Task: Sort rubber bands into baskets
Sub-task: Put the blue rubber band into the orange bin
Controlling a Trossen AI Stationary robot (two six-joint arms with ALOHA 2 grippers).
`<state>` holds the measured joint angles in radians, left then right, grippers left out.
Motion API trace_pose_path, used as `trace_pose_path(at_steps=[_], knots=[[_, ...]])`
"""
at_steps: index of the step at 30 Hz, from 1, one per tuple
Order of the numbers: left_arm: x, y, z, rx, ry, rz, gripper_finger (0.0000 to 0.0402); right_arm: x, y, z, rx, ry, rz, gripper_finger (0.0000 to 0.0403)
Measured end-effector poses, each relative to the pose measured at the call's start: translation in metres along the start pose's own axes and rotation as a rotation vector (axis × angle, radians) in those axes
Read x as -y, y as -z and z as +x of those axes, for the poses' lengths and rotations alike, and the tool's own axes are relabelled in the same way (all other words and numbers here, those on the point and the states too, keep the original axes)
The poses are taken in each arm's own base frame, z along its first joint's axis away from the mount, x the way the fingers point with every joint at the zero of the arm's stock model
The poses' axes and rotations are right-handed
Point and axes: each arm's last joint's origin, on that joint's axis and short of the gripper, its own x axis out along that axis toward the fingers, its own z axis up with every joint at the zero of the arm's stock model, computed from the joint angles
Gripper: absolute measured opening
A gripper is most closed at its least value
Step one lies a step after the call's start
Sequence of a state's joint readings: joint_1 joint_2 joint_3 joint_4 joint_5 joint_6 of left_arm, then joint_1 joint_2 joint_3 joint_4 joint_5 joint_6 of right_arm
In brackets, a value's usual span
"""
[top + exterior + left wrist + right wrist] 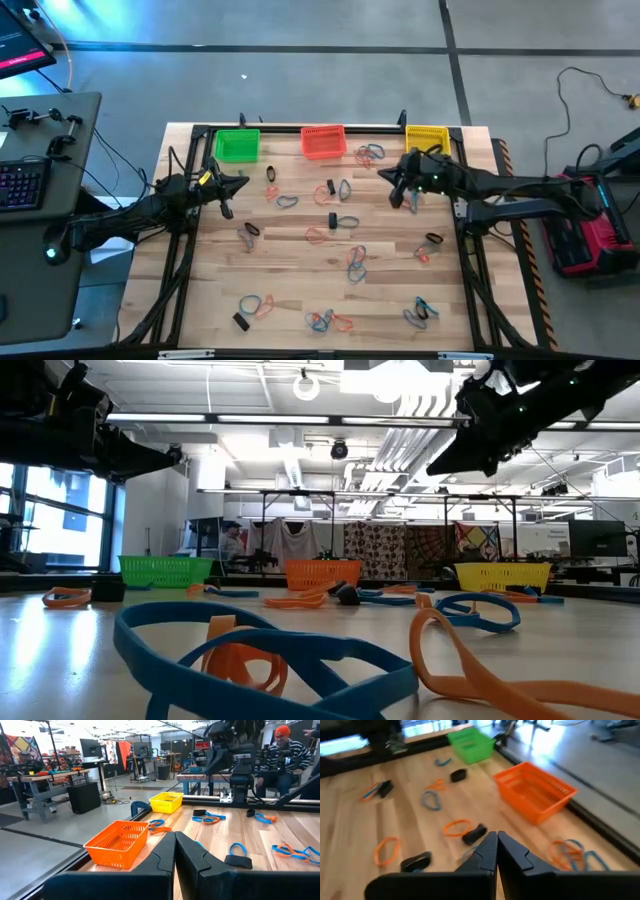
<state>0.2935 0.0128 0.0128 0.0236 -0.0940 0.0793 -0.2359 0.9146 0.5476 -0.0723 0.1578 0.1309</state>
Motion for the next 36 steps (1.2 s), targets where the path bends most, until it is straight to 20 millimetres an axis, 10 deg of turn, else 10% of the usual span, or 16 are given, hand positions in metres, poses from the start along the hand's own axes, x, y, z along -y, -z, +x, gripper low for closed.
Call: trace_pose_path(at_steps=[10, 23, 36], knots=[[0.000, 0.000, 0.000, 0.000, 0.003, -0.024, 0.0000, -0.015, 0.001, 0.041, -0.137, -0.034, 0.048, 0.0013], [0.000, 0.000, 0.000, 0.000, 0.002, -0.024, 0.0000, -0.037, 0.004, 0.104, -0.270, 0.041, 0.114, 0.0129], [0.000, 0.000, 0.000, 0.000, 0.002, -0.024, 0.0000, -0.035, 0.012, 0.159, -0.407, 0.150, 0.243, 0.0134]])
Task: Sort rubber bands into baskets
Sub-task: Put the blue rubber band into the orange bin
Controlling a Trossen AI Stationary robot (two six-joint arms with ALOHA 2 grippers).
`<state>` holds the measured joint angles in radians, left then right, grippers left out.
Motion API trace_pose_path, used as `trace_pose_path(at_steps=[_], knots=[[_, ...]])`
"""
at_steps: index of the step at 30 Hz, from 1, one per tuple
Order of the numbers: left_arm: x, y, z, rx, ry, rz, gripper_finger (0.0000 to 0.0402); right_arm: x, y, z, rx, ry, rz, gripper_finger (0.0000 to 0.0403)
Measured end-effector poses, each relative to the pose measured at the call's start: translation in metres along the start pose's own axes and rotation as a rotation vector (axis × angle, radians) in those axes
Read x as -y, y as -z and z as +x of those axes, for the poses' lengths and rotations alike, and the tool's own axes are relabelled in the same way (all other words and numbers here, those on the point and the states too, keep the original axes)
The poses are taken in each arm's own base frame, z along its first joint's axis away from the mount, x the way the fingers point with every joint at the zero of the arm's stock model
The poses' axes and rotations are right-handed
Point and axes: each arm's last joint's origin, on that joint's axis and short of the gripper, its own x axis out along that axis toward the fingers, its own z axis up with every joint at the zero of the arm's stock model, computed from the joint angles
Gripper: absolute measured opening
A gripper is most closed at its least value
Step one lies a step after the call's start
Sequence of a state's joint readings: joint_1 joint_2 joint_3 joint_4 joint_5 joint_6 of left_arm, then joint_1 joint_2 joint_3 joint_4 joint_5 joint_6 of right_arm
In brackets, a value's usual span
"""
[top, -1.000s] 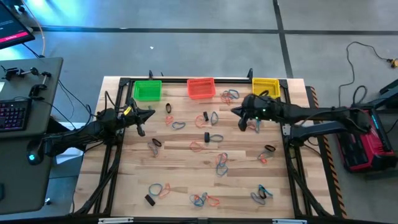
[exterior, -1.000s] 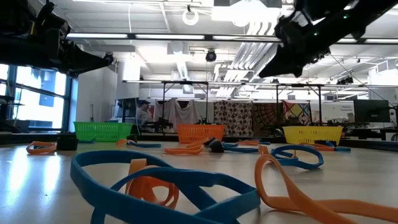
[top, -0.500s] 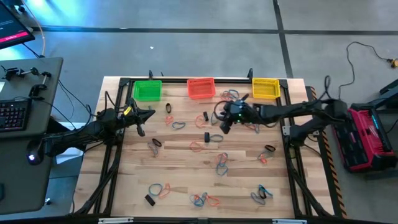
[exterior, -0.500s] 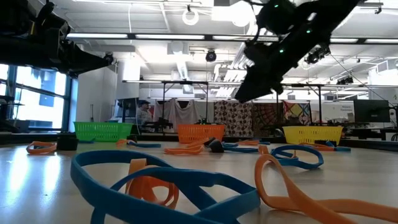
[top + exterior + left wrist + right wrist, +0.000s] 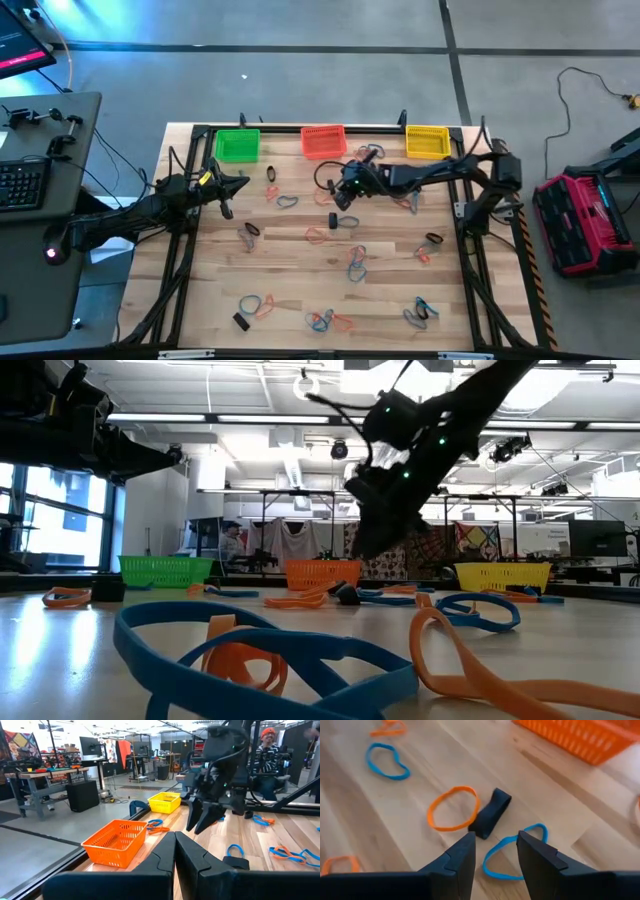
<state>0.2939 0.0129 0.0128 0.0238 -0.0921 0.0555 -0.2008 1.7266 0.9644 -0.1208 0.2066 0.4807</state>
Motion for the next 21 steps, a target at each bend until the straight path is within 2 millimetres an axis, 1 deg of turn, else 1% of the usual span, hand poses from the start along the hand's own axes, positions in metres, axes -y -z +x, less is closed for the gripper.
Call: trace_pose_path(at_steps=[5, 8, 15, 21], knots=[[0.000, 0.000, 0.000, 0.000, 0.000, 0.000, 0.0000, 0.003, 0.000, 0.014, -0.051, 0.040, 0.065, 0.0134], [0.000, 0.000, 0.000, 0.000, 0.000, 0.000, 0.0000, 0.007, -0.001, 0.018, -0.074, 0.063, 0.094, 0.0134], [0.000, 0.000, 0.000, 0.000, -0.001, 0.000, 0.0000, 0.016, 0.001, 0.020, -0.118, 0.106, 0.135, 0.0134], [0.000, 0.000, 0.000, -0.001, -0.001, 0.000, 0.0000, 0.019, -0.002, 0.021, -0.101, 0.105, 0.147, 0.0134]])
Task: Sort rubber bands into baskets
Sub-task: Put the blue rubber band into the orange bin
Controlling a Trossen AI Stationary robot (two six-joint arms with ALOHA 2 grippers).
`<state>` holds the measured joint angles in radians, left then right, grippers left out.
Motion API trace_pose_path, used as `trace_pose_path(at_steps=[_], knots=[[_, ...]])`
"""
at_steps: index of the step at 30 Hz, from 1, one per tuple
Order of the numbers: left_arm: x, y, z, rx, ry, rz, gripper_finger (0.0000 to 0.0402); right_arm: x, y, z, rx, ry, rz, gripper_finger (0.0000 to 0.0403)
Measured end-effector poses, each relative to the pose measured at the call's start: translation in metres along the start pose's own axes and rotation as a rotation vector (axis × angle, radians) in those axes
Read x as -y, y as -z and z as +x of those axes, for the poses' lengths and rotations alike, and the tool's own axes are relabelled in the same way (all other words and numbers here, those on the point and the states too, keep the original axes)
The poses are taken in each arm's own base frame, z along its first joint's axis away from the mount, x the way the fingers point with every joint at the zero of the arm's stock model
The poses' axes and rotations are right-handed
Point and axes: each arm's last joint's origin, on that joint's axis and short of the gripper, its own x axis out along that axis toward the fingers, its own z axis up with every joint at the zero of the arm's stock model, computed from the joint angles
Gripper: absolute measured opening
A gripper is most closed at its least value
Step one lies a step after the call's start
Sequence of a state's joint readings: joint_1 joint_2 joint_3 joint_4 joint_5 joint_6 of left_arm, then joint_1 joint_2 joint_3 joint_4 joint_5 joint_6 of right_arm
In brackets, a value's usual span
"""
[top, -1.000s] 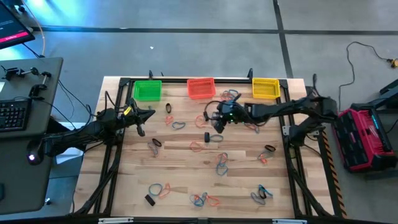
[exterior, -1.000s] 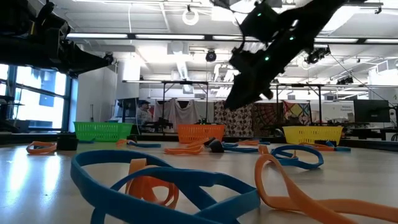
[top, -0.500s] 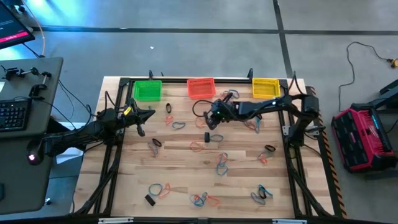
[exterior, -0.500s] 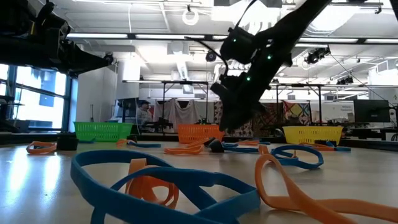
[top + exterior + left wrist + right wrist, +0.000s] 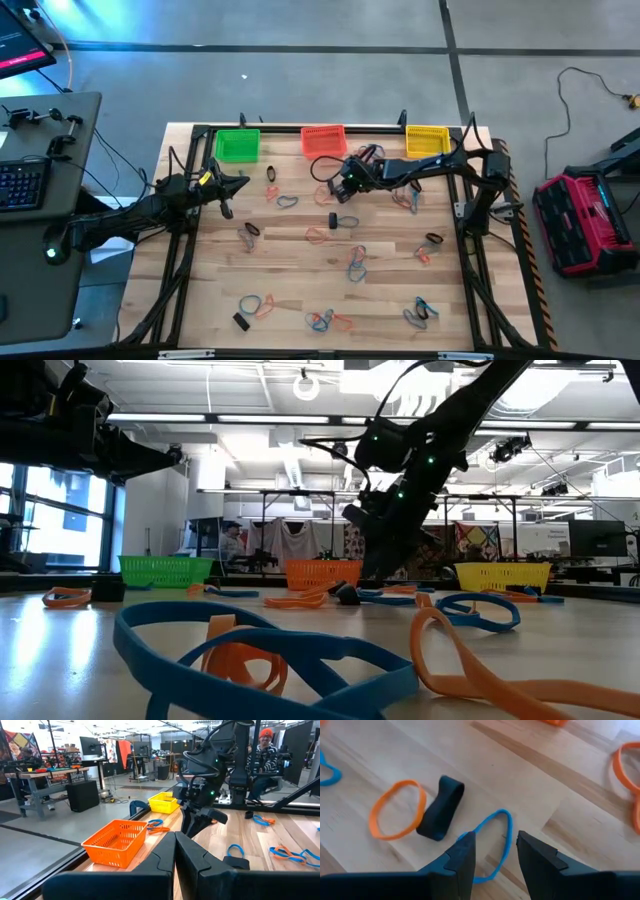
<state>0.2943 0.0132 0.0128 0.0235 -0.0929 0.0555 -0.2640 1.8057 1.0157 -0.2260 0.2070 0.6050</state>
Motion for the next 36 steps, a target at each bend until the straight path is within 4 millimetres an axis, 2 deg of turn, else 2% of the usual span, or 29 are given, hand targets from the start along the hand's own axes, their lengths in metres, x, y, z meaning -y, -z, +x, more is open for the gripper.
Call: trace_pose_path(at_steps=[4, 12, 17, 36], knots=[[0.000, 0.000, 0.000, 0.000, 0.000, 0.000, 0.0000, 0.001, -0.001, 0.000, 0.006, -0.001, 0.003, 0.0134], [0.000, 0.000, 0.000, 0.000, 0.000, 0.000, 0.0000, 0.006, 0.011, -0.001, -0.108, 0.070, -0.055, 0.0134], [0.000, 0.000, 0.000, 0.001, 0.000, 0.000, 0.0000, 0.005, 0.012, -0.001, -0.109, 0.063, -0.104, 0.0134], [0.000, 0.000, 0.000, 0.000, 0.000, 0.000, 0.0000, 0.003, 0.009, -0.001, -0.093, 0.020, -0.067, 0.0134]])
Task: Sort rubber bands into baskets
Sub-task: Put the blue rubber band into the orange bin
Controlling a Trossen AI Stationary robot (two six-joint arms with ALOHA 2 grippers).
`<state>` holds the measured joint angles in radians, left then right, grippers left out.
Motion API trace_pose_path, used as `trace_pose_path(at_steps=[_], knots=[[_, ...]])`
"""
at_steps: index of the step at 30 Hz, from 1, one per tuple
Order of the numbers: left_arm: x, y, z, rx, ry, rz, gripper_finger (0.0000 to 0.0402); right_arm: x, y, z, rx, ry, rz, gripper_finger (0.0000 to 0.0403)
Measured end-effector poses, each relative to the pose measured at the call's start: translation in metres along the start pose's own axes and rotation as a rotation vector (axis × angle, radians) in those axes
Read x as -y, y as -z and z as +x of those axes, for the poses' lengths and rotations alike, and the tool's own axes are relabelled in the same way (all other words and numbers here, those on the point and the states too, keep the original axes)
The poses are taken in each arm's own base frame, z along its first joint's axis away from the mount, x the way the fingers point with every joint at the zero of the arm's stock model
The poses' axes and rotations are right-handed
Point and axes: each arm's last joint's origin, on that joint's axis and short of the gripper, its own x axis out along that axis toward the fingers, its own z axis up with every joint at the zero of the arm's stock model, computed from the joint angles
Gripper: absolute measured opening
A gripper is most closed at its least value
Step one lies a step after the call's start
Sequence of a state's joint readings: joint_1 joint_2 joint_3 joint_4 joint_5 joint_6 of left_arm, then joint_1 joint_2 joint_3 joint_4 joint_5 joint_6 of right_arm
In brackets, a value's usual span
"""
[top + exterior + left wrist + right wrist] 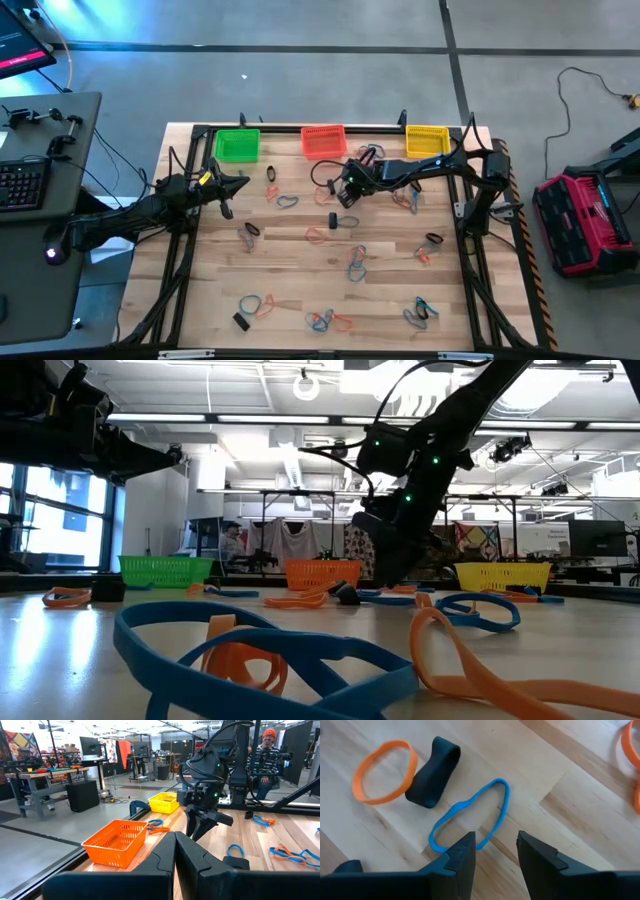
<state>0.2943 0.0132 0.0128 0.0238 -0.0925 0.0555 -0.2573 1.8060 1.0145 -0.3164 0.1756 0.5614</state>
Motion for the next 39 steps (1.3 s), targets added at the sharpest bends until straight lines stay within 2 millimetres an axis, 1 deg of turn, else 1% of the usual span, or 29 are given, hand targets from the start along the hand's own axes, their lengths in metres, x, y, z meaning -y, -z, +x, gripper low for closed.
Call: trace_pose_path(at_steps=[3, 10, 13, 16, 18, 23, 25, 30, 34, 39], knots=[[0.000, 0.000, 0.000, 0.000, 0.000, 0.000, 0.0000, 0.001, 0.001, 0.005, -0.011, 0.006, 0.006, 0.0134], [0.000, 0.000, 0.000, 0.003, -0.001, 0.000, 0.0000, 0.004, 0.002, 0.027, -0.033, -0.003, 0.016, 0.0133], [0.000, 0.000, 0.000, 0.004, -0.005, 0.000, 0.0000, 0.006, 0.002, 0.027, -0.058, -0.025, 0.037, 0.0132], [0.000, 0.000, 0.000, 0.004, -0.005, 0.000, 0.0000, 0.006, 0.000, 0.024, -0.047, -0.035, 0.041, 0.0118], [0.000, 0.000, 0.000, 0.004, -0.004, 0.000, 0.0000, 0.008, -0.002, 0.023, -0.040, -0.034, 0.037, 0.0098], [0.000, 0.000, 0.000, 0.004, -0.004, 0.000, 0.0000, 0.010, -0.003, 0.023, -0.014, -0.001, -0.068, 0.0026], [0.000, 0.000, 0.000, 0.004, -0.004, 0.000, 0.0000, 0.010, -0.004, 0.023, -0.013, -0.002, -0.094, 0.0007], [0.000, -0.002, 0.000, 0.016, -0.005, -0.001, 0.0000, 0.009, -0.004, 0.023, -0.012, -0.021, -0.103, 0.0012], [0.000, -0.004, 0.000, 0.044, -0.011, -0.004, 0.0000, 0.004, -0.001, 0.022, -0.001, -0.013, -0.123, 0.0002], [-0.001, -0.005, 0.000, 0.053, -0.014, -0.005, 0.0000, 0.000, 0.000, 0.018, 0.004, -0.018, -0.156, 0.0001]])
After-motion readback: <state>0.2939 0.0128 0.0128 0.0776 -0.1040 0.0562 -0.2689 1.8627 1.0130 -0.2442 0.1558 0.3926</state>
